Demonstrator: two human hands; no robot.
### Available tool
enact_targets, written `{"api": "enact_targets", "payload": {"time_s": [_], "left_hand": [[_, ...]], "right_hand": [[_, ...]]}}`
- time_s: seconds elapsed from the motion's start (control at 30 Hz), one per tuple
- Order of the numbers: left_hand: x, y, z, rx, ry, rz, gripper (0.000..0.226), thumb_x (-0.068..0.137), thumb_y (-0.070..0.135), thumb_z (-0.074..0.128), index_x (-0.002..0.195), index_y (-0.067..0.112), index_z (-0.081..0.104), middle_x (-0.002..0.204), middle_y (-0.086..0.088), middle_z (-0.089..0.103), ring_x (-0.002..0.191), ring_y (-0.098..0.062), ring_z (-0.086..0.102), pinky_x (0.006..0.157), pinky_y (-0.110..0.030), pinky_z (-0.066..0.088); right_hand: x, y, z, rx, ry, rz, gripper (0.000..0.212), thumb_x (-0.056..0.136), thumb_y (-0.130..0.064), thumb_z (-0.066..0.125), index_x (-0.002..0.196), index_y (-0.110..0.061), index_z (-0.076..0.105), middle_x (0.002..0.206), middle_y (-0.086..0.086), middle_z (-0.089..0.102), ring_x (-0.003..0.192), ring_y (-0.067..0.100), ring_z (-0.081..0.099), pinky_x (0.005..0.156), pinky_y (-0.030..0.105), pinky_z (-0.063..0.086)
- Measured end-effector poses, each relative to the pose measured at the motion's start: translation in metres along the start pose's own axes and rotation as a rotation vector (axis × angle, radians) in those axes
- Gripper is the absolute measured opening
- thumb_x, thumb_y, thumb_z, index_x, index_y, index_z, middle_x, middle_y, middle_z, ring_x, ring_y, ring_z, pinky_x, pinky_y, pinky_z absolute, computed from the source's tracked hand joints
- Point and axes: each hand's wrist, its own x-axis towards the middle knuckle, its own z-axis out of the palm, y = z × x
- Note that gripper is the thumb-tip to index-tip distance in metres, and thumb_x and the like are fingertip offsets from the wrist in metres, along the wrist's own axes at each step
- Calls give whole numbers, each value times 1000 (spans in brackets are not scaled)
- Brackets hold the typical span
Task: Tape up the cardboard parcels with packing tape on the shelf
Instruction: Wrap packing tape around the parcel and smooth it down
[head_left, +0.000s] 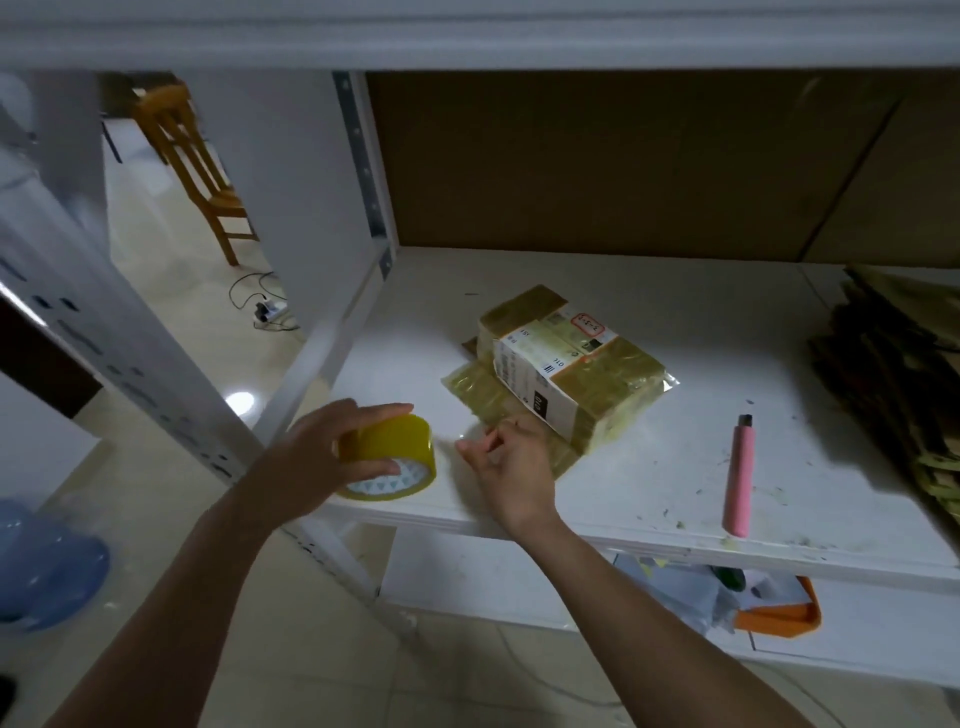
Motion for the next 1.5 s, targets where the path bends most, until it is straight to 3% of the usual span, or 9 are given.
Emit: {"api": "enact_targets", "payload": {"time_s": [0.2,0.4,0.57,0.8,0.97,1.1,1.17,1.33,1.5], "left_hand": [[13,21,2,412,16,6,57,85,48,68,135,57,43,95,13,46,100,-15,52,87,-36,46],[20,36,5,391,-75,-39,70,77,65,65,141,52,40,101,8,41,104,-16,50,87,-35,48],[19,36,13,341,11,31,52,88,66,44,137,48,49,99,6,40,95,-11,52,82,-33,48],[29,53,17,522,98,95,42,94,41,59,135,36,56,117,-1,47,114,-19,45,99,-39,42],[42,90,58,169,101,223,37,96,21,57,132,27,60,106,6,61,90,-7,62,80,-29,53],[59,106,105,-87,-22,127,46,103,26,46,148,34,38,132,0,57,123,-16,54,104,-39,46],[64,106,118,-266,-18,64,40,104,30,43,141,45,39,131,2,58,123,-14,53,107,-37,43],[71,104,132,-662,14,-63,25,104,27,46,120,46,49,123,0,65,105,-7,66,88,-21,52],[68,106,139,-903,-19,-184,20,104,15,42,113,24,57,116,1,65,102,-6,65,83,-18,54]], "right_hand": [[-7,4,15,-171,17,-50,34,94,-34,62,70,-15,46,108,1,45,81,10,43,63,27,39],[-7,1,17,-121,32,-27,20,87,-16,70,86,-12,50,115,7,38,94,25,54,75,34,48],[-3,3,12,-88,34,-42,43,82,-10,76,110,-4,43,122,8,37,96,18,42,87,26,42],[-43,16,-41,23,348,-380,11,91,-15,62,97,-16,52,91,-6,51,71,7,46,60,22,40],[-4,35,-120,45,735,-342,16,92,-9,59,106,-10,53,107,-1,46,93,22,52,72,27,45],[34,57,-154,146,277,-86,31,101,-28,51,132,-30,53,137,-8,49,130,9,42,103,21,33],[30,59,-159,288,89,-25,26,103,-30,46,124,-31,60,124,-15,60,117,-5,52,92,5,36],[-6,66,-153,254,280,-16,15,99,-27,55,97,-15,63,87,-3,65,73,-4,54,70,2,38],[-11,78,-142,120,349,20,14,96,-32,58,84,-25,56,76,-6,62,77,-8,53,105,34,34]]}}
